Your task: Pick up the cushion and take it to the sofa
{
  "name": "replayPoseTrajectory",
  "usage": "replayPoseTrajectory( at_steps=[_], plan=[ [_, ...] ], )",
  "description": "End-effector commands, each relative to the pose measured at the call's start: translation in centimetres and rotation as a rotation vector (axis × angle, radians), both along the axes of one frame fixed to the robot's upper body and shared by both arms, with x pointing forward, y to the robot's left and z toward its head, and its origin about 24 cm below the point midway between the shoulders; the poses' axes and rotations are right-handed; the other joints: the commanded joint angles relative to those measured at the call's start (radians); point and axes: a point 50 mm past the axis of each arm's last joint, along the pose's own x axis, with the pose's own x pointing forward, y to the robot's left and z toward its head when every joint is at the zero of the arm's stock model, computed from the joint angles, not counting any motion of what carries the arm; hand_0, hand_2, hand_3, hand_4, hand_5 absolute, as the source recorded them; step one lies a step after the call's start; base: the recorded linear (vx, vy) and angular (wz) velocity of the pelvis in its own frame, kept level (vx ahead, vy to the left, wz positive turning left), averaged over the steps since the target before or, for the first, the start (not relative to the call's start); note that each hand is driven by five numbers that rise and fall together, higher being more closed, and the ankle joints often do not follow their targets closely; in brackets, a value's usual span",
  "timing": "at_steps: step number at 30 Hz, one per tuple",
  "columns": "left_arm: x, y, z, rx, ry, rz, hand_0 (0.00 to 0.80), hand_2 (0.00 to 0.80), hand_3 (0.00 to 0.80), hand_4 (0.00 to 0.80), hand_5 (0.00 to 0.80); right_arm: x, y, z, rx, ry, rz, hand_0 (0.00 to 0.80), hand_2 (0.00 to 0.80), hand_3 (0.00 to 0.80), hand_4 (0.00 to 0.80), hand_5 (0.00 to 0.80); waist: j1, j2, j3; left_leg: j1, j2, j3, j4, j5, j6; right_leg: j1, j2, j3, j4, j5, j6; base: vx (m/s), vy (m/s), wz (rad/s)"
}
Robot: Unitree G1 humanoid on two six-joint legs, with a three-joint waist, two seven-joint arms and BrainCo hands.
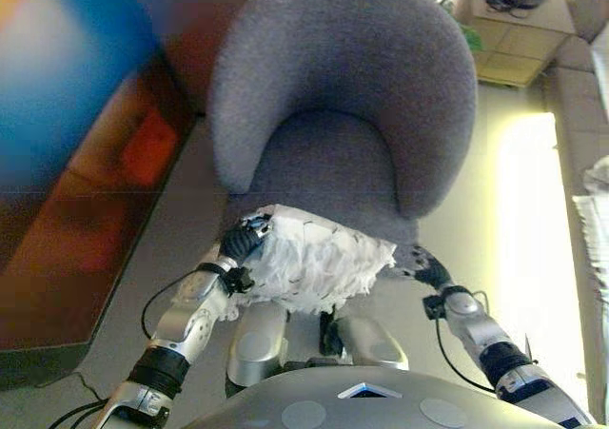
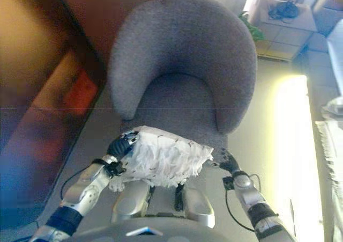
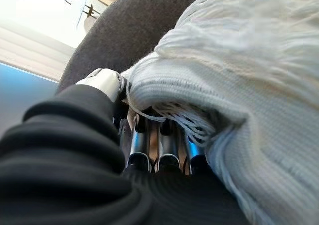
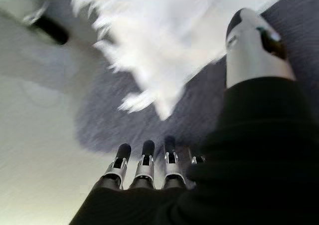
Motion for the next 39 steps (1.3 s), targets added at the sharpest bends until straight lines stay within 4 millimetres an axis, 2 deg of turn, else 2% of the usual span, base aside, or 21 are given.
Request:
replayPoseTrajectory(
  at_steps=[1,3,5,7,10,13,15,16,17,18,19,20,21,23,24,25,26,28,32,35,39],
  plan=[
    [0.2,0.6,5.3,-0.077,-0.281,0.05,0.8,0.8,0.8,0.8,0.8,-2.3,-0.8,-0.3,-0.067,0.056,0.023,0.0,0.0,0.0,0.0,0.0,0.041,0.012,0.008,-0.077,0.084,0.009,-0.225,0.328,-0.037,0.042,0.015,-0.027,0.007,-0.022,0.086,0.735,0.178,-0.44],
    [0.3,0.5,5.6,-0.068,-0.286,0.053,0.8,0.8,0.8,0.8,0.8,-3.8,-1.3,-1.0,-0.094,0.109,-0.008,0.0,0.0,0.0,0.0,0.0,0.046,0.017,0.01,-0.058,0.121,0.011,-0.28,0.304,-0.044,0.072,0.017,-0.023,0.07,-0.09,0.076,0.772,0.17,-0.16],
    [0.5,0.7,5.6,-0.052,-0.287,0.051,0.8,0.8,0.8,0.8,0.8,-4.6,-1.7,-1.5,-0.113,0.131,-0.04,0.0,0.0,0.0,0.0,0.0,0.046,0.022,0.01,-0.04,0.14,0.003,-0.261,0.289,-0.049,0.074,0.001,-0.047,0.142,-0.143,0.079,0.728,0.15,0.04],
    [0.5,1.4,5.7,-0.039,-0.276,0.056,0.8,0.8,0.8,0.8,0.8,-5.2,-2.1,-1.9,-0.118,0.147,-0.074,0.0,0.0,0.0,0.0,0.0,0.048,0.018,-0.015,0.006,0.143,0.02,-0.252,0.211,-0.042,0.08,-0.048,-0.094,0.202,-0.188,0.116,0.786,0.166,-0.04],
    [0.2,2.4,5.3,-0.017,-0.219,0.049,0.8,0.8,0.8,0.8,0.8,-6.8,-1.9,-2.7,-0.108,0.195,-0.144,0.0,0.0,0.0,0.0,0.0,0.062,0.002,-0.053,-0.006,0.105,0.013,-0.14,0.182,-0.021,0.137,-0.085,-0.123,0.238,-0.221,0.149,0.769,0.073,-0.37],
    [-0.2,2.8,4.8,0.012,-0.189,-0.003,0.8,0.8,0.8,0.8,0.8,-8.0,-1.1,-3.5,-0.116,0.219,-0.141,0.0,0.0,0.0,0.0,0.0,0.091,-0.03,-0.108,-0.012,0.038,0.023,-0.077,0.119,0.045,0.163,-0.123,-0.147,0.366,-0.11,0.224,0.653,0.014,0.07],
    [-1.0,3.2,4.3,0.028,-0.151,-0.032,0.8,0.8,0.8,0.8,0.8,-8.3,-0.8,-3.4,-0.081,0.188,-0.228,0.0,0.0,0.0,0.0,0.0,0.098,-0.031,-0.136,0.025,-0.001,0.021,-0.105,0.104,0.089,0.108,-0.107,-0.121,0.496,0.056,0.289,0.483,0.037,0.15],
    [-1.0,3.2,4.3,0.028,-0.151,-0.032,0.8,0.8,0.8,0.8,0.8,-8.3,-0.8,-3.4,-0.081,0.188,-0.228,0.0,0.0,0.0,0.0,0.0,0.099,-0.031,-0.139,0.023,0.0,0.022,-0.105,0.104,0.089,0.105,-0.106,-0.119,0.497,0.057,0.29,0.529,0.038,-0.18],
    [-1.1,3.7,3.8,0.047,-0.121,-0.022,0.8,0.8,0.8,0.8,0.8,-8.6,-0.6,-3.7,-0.057,0.19,-0.301,0.0,0.0,0.0,0.0,0.0,0.076,-0.024,-0.156,0.077,-0.019,0.014,-0.139,0.086,0.113,0.023,-0.111,-0.107,0.487,0.09,0.287,0.384,0.023,-0.21],
    [-1.0,3.8,3.8,0.052,-0.119,-0.019,0.8,0.8,0.8,0.8,0.8,-8.7,-0.6,-3.8,-0.06,0.195,-0.301,0.0,0.0,0.0,0.0,0.0,0.071,-0.02,-0.164,0.083,-0.019,0.01,-0.15,0.087,0.114,-0.003,-0.105,-0.103,0.461,0.089,0.284,0.55,0.01,-0.36],
    [-0.6,3.9,4.0,0.063,-0.122,-0.009,0.8,0.8,0.8,0.8,0.8,-9.1,-0.6,-4.1,-0.084,0.208,-0.287,0.0,0.0,0.0,0.0,0.0,0.05,-0.015,-0.165,0.108,-0.027,-0.001,-0.175,0.092,0.111,-0.049,-0.105,-0.106,0.368,0.077,0.27,0.355,-0.07,-0.31],
    [0.1,3.9,4.5,0.083,-0.144,-0.008,0.8,0.8,0.8,0.8,0.8,-9.4,-1.0,-4.2,-0.101,0.22,-0.291,0.0,0.0,0.0,0.0,0.0,0.03,-0.013,-0.155,0.138,-0.028,0.001,-0.197,0.095,0.098,-0.078,-0.128,-0.132,0.22,0.077,0.252,0.374,-0.126,-0.15],
    [0.6,3.8,4.8,0.101,-0.165,-0.009,0.8,0.8,0.8,0.8,0.8,-9.5,-1.2,-4.3,-0.107,0.228,-0.3,0.0,0.0,0.0,0.0,0.0,0.019,-0.011,-0.147,0.154,-0.026,0.002,-0.205,0.096,0.092,-0.084,-0.145,-0.148,0.147,0.08,0.245,0.236,-0.17,0.18],
    [2.4,3.4,6.4,0.157,-0.231,-0.029,0.8,0.8,0.8,0.8,0.8,-9.2,-1.8,-4.4,-0.104,0.235,-0.317,0.0,0.0,0.0,0.0,0.0,-0.013,-0.01,-0.122,0.188,-0.009,0.025,-0.224,0.077,0.076,-0.124,-0.22,-0.145,-0.033,0.15,0.247,0.118,-0.276,0.38],
    [3.7,3.1,7.6,0.198,-0.275,-0.038,0.8,0.8,0.8,0.8,0.8,-8.5,-2.2,-4.4,-0.098,0.236,-0.321,0.0,0.0,0.0,0.0,0.0,-0.028,-0.011,-0.104,0.205,-0.002,0.045,-0.23,0.055,0.069,-0.161,-0.255,-0.139,-0.066,0.214,0.26,0.061,-0.299,0.53],
    [4.0,3.0,7.9,0.22,-0.292,-0.041,0.8,0.8,0.8,0.8,0.8,-8.2,-2.3,-4.4,-0.094,0.236,-0.317,0.0,0.0,0.0,0.0,0.0,-0.03,-0.012,-0.096,0.209,-0.003,0.053,-0.223,0.042,0.071,-0.174,-0.266,-0.141,-0.057,0.233,0.262,0.062,-0.29,0.68],
    [4.4,2.9,8.1,0.277,-0.315,-0.045,0.8,0.8,0.8,0.8,0.8,-8.1,-2.6,-4.5,-0.084,0.247,-0.307,0.0,0.0,0.0,0.0,0.0,-0.022,-0.008,-0.102,0.207,0.01,0.066,-0.232,0.048,0.064,-0.134,-0.256,-0.173,-0.094,0.189,0.266,0.093,-0.244,0.72],
    [4.6,2.5,7.9,0.321,-0.323,-0.052,0.8,0.8,0.8,0.8,0.8,-8.3,-2.5,-4.7,-0.078,0.262,-0.305,0.0,0.0,0.0,0.0,0.0,-0.023,-0.001,-0.11,0.209,0.014,0.067,-0.227,0.05,0.055,-0.097,-0.252,-0.182,-0.139,0.185,0.263,0.131,-0.274,0.38],
    [5.4,3.2,9.6,0.354,-0.382,-0.06,0.8,0.8,0.8,0.8,0.8,-8.7,-2.1,-4.8,-0.076,0.266,-0.308,0.0,0.0,0.0,0.0,0.0,-0.046,0.021,-0.14,0.229,0.041,0.125,-0.236,0.043,0.028,-0.042,-0.254,-0.207,-0.194,0.164,0.254,0.117,-0.125,0.1],
    [5.1,3.6,13.0,0.281,-0.491,-0.05,0.8,0.8,0.8,0.8,0.8,-9.8,-1.7,-5.1,-0.086,0.298,-0.288,0.0,0.0,0.0,0.0,0.0,-0.058,0.044,-0.159,0.255,0.051,0.149,-0.252,0.036,0.019,-0.007,-0.261,-0.217,-0.231,0.161,0.25,0.084,-0.07,-0.07],
    [4.2,3.6,15.8,0.212,-0.615,-0.058,0.8,0.8,0.8,0.8,0.8,-10.6,-1.4,-5.5,-0.093,0.335,-0.263,0.0,0.0,0.0,0.0,0.0,-0.045,0.057,-0.171,0.282,0.049,0.14,-0.269,0.03,0.016,0.028,-0.265,-0.226,-0.263,0.166,0.247,0.002,-0.075,-0.03]
  ],
)
